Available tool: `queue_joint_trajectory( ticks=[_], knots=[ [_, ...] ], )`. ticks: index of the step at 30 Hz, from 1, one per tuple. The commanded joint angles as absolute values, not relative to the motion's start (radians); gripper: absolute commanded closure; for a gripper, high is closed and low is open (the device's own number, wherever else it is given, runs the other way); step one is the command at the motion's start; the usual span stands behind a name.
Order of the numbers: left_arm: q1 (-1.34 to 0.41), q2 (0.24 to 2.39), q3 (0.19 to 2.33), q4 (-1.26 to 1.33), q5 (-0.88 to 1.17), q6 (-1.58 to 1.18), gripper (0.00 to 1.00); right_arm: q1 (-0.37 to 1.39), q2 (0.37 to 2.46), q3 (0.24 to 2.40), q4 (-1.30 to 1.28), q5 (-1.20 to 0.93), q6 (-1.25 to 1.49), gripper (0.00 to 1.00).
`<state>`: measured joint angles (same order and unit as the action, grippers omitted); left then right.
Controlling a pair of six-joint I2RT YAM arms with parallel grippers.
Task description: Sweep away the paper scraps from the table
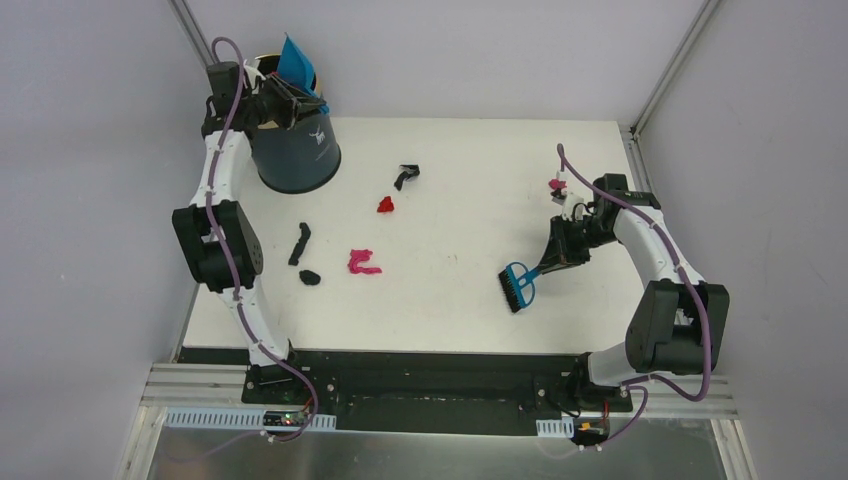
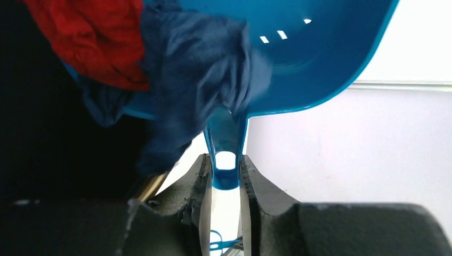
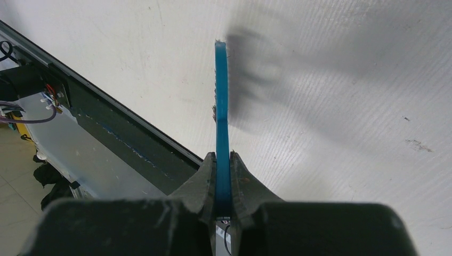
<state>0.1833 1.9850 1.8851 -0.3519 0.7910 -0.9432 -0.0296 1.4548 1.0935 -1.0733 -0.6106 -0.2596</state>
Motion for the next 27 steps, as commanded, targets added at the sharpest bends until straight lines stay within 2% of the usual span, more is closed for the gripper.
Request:
queue_joint_trajectory(
  ticks=[1,7,13,20,27],
  knots=[
    [0.215,1.870,1.743,0.040,0.820,-1.226,1.00,-0.040,1.442,1.103,-1.054,-0.634,-0.261,1.00],
    [0.234,1.855,1.583,0.417,0.814,-1.521,1.00,-0.043,1.441,1.101,-1.054,-0.635,-0.261,1.00],
    [0.233,1.927,1.450,1.009,0.683,-1.964,1.00,-0.044,1.442,1.103,-1.053,-0.635,-0.261,1.00],
    [0.231,1.959,1.407,1.233,0.580,-2.134,1.00,-0.046,1.450,1.104,-1.054,-0.636,-0.261,1.00],
    [0.209,2.038,1.438,1.340,0.573,-2.266,1.00,-0.046,1.454,1.105,-1.054,-0.634,-0.260,1.00]
  ],
)
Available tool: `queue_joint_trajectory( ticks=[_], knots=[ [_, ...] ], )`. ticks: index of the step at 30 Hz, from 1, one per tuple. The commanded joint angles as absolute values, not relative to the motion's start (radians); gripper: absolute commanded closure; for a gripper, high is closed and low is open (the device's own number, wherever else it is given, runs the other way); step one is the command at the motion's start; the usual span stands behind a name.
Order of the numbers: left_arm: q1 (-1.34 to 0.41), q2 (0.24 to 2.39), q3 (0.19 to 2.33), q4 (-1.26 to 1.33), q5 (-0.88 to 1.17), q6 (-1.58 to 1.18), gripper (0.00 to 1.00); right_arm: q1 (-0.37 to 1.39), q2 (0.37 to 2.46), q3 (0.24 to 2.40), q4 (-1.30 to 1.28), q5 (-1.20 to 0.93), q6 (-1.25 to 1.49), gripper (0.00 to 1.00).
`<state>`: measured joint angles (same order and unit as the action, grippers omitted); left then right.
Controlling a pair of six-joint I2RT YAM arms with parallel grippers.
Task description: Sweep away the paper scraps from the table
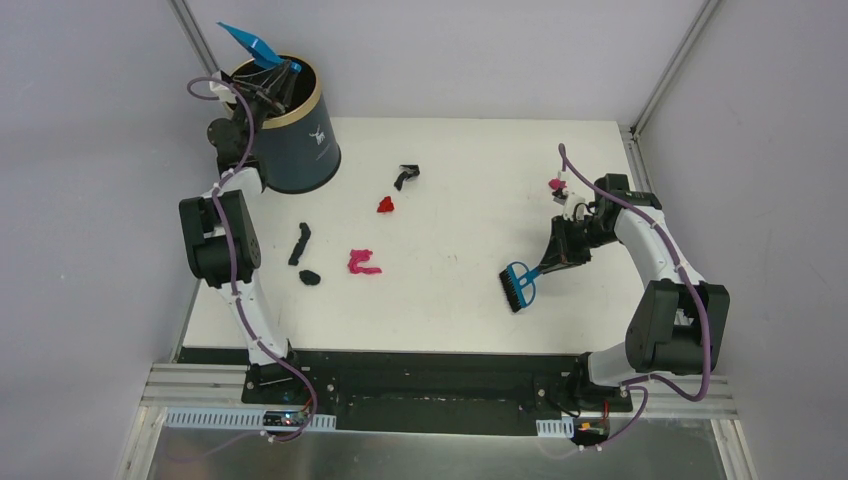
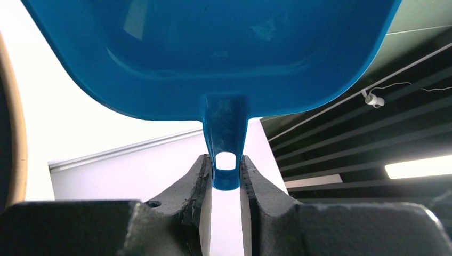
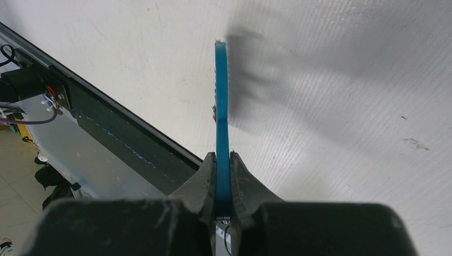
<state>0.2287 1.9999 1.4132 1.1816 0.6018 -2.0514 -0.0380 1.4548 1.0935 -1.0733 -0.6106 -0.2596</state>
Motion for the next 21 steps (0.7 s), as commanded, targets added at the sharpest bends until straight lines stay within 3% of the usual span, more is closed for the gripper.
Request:
queue_joint_trajectory(
  ticks=[1,14,17,21],
  knots=[
    [0.204,2.038,1.436,1.340,0.569,-2.267,1.00,-0.046,1.454,1.105,-1.053,-0.634,-0.259,1.00],
    [0.190,1.992,1.450,1.244,0.685,-2.199,1.00,-0.049,1.462,1.107,-1.055,-0.634,-0.258,1.00],
    [0.188,1.910,1.453,1.032,0.837,-1.997,1.00,-0.049,1.458,1.106,-1.055,-0.634,-0.258,1.00],
    [0.156,1.724,1.497,0.473,0.998,-1.508,1.00,-0.049,1.465,1.109,-1.056,-0.634,-0.258,1.00]
  ],
)
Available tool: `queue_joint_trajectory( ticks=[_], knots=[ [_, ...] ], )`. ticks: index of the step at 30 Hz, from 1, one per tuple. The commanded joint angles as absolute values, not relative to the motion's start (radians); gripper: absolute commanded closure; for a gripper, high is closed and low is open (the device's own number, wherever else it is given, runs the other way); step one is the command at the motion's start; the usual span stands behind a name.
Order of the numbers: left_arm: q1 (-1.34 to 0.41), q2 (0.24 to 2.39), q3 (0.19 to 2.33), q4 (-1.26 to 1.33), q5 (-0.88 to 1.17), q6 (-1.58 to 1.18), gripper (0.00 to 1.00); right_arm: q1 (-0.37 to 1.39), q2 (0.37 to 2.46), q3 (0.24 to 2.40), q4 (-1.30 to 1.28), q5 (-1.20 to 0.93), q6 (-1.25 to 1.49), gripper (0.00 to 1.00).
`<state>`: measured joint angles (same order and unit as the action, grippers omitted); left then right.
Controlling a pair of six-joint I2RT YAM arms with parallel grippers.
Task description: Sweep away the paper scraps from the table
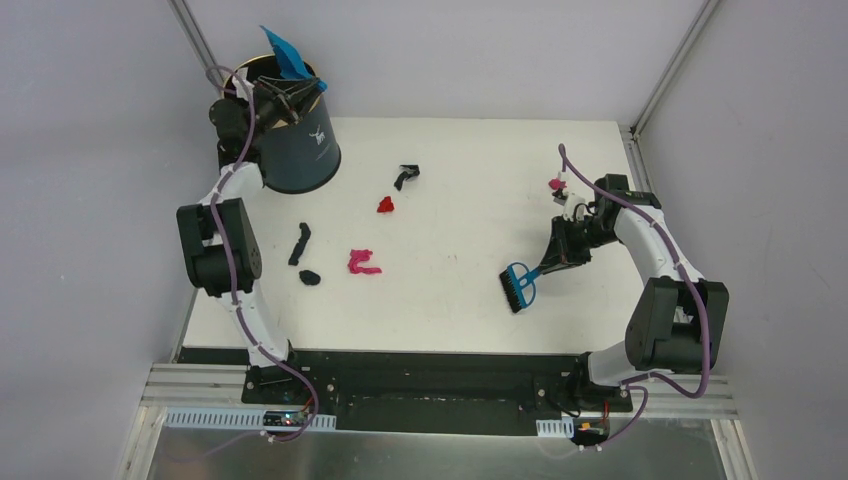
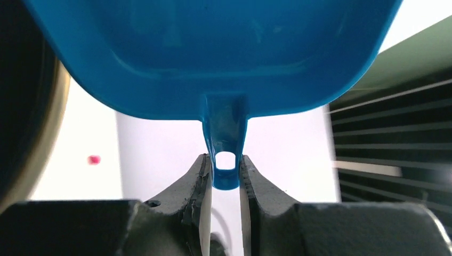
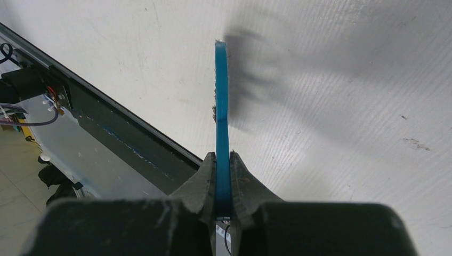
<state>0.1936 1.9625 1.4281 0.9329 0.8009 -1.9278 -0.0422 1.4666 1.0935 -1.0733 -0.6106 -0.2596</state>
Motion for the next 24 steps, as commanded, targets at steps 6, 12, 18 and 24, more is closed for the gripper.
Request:
queue_joint_trajectory(
  ticks=[6,12,18,24],
  knots=[
    [-0.063,1.565,1.716,-0.608,0.840,-0.549,1.00,-0.051,1.464,1.108,-1.050,-0.644,-0.259,1.00],
    [-0.366,1.487,1.623,-1.018,0.486,-0.206,1.00,-0.062,1.427,1.098,-1.032,-0.635,-0.256,1.00],
    [-0.633,1.479,1.434,-1.150,0.185,-0.104,1.00,-0.090,1.378,1.087,-0.994,-0.624,-0.241,1.00],
    [-0.823,1.622,1.376,-1.193,0.053,-0.068,0.99,-0.111,1.373,1.083,-0.970,-0.622,-0.230,1.00]
  ],
)
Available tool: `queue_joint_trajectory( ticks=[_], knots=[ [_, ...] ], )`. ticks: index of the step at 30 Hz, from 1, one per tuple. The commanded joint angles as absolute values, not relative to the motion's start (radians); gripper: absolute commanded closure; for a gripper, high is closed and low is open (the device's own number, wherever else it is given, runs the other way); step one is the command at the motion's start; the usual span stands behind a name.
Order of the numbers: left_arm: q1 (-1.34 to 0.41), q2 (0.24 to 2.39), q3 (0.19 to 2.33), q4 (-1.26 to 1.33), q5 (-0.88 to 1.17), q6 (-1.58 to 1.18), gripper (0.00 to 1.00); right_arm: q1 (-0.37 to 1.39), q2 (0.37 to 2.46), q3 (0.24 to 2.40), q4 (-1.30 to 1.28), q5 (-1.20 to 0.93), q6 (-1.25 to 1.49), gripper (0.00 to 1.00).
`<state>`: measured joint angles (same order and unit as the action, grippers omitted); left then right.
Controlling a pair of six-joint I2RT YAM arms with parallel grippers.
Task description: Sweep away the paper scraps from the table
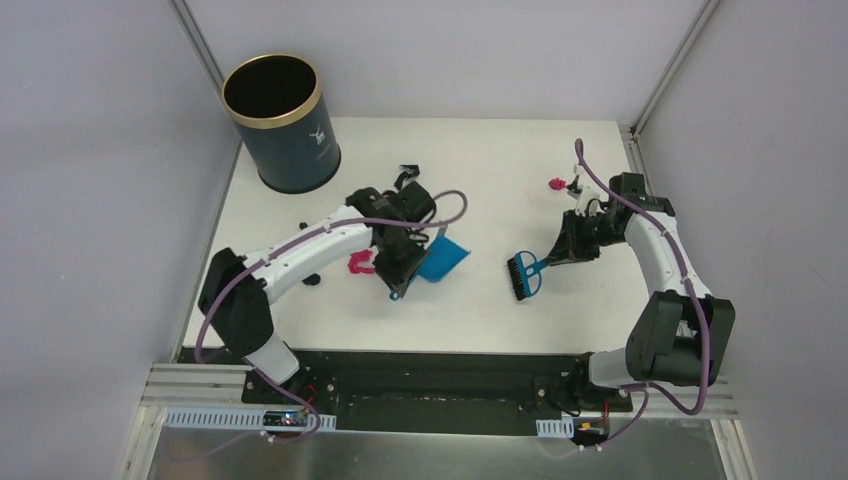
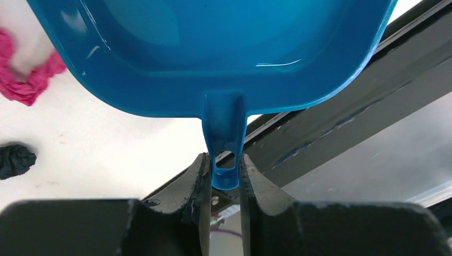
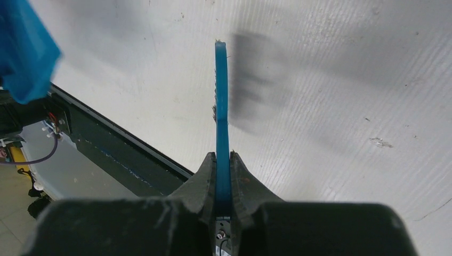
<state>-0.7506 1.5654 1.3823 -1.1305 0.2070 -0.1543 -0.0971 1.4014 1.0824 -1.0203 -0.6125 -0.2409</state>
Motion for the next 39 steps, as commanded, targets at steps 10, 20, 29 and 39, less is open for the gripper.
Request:
queue_joint_trajectory(
  ticks=[10,20,29,39],
  knots=[
    [-0.900,1.822,1.387,-0.994,0.094,0.070,0.87,-0.138,1.363,1.074,-0.940,-0.615,-0.220,1.00],
    [-0.946,1.745,1.202,-0.729,0.098,0.067,0.69,-0.152,1.385,1.079,-0.939,-0.622,-0.221,1.00],
    [-0.999,1.699,1.101,-0.618,0.034,0.057,0.59,-0.152,1.393,1.080,-0.947,-0.632,-0.226,1.00],
    [-1.004,1.611,1.044,-0.588,-0.034,-0.024,0.50,-0.152,1.397,1.076,-0.953,-0.646,-0.228,1.00]
  ],
)
